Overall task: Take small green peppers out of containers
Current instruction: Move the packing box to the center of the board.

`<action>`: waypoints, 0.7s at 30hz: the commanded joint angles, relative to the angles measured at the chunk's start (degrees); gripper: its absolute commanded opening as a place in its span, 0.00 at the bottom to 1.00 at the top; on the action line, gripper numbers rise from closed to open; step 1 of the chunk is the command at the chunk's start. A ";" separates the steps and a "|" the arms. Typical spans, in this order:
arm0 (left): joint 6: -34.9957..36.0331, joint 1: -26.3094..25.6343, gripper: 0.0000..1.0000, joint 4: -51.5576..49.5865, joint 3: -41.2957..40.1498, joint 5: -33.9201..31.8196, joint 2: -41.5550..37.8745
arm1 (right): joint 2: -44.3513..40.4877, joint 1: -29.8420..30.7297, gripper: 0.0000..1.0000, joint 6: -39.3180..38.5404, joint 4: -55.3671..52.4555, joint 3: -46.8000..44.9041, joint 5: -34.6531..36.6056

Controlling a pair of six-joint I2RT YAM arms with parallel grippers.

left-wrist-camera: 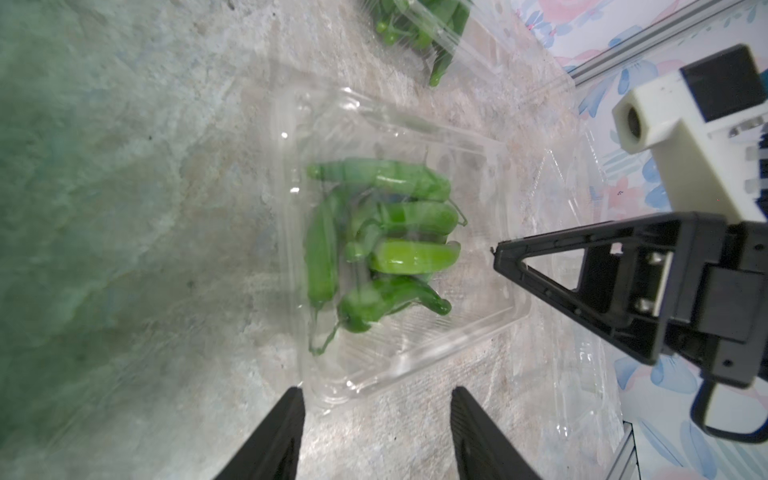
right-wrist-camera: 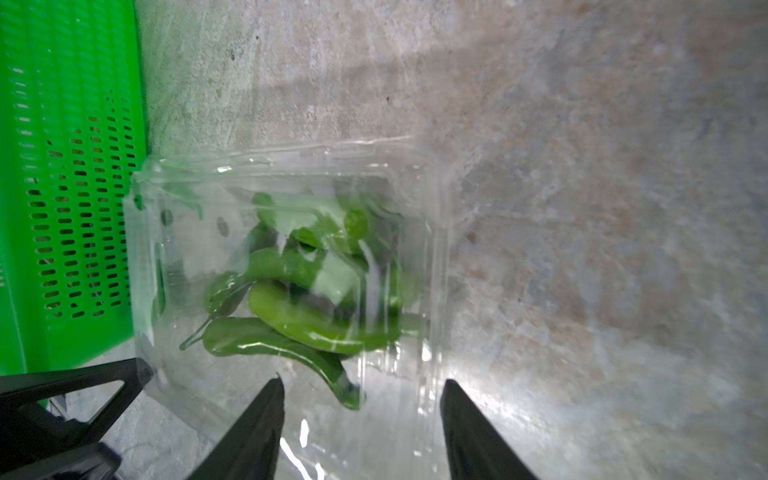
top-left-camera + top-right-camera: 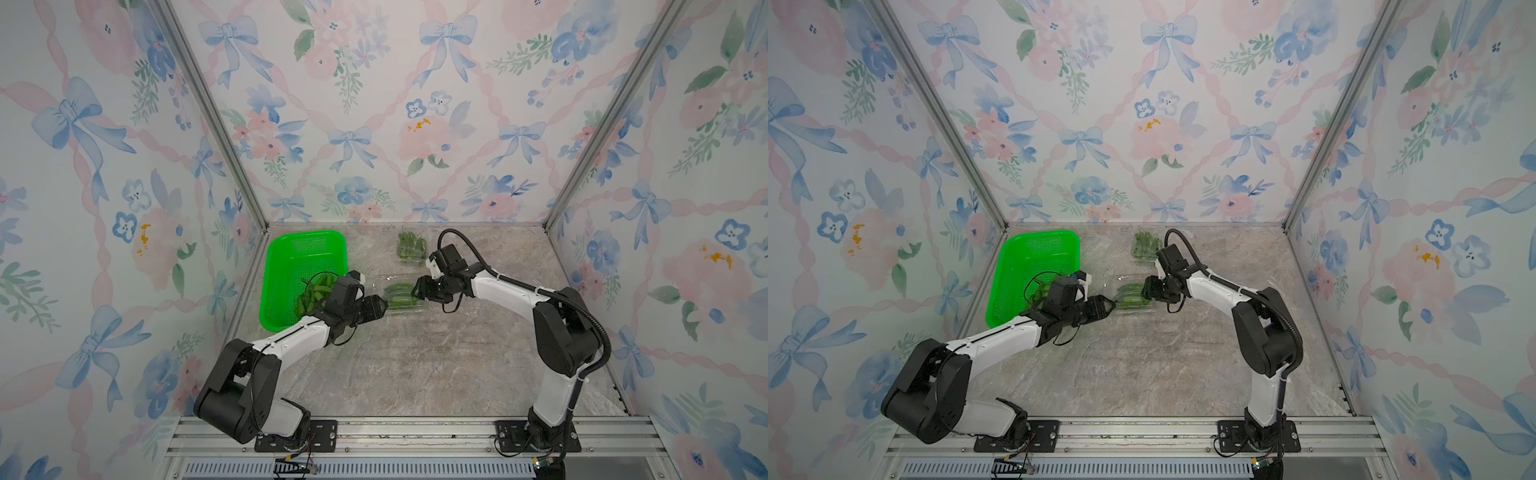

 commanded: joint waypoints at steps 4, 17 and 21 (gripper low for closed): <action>-1.76 -1.10 0.59 -0.49 -5.38 -0.99 -5.13 | -4.88 2.07 0.61 -0.20 -1.65 -4.94 2.09; -1.88 -1.47 0.60 -1.57 -7.27 -2.36 -8.13 | -5.71 3.14 0.61 -1.16 -3.30 -4.40 3.28; -1.88 -1.48 0.60 -1.83 -7.04 -2.28 -8.12 | -4.88 3.23 0.61 -1.08 -3.15 -3.84 2.88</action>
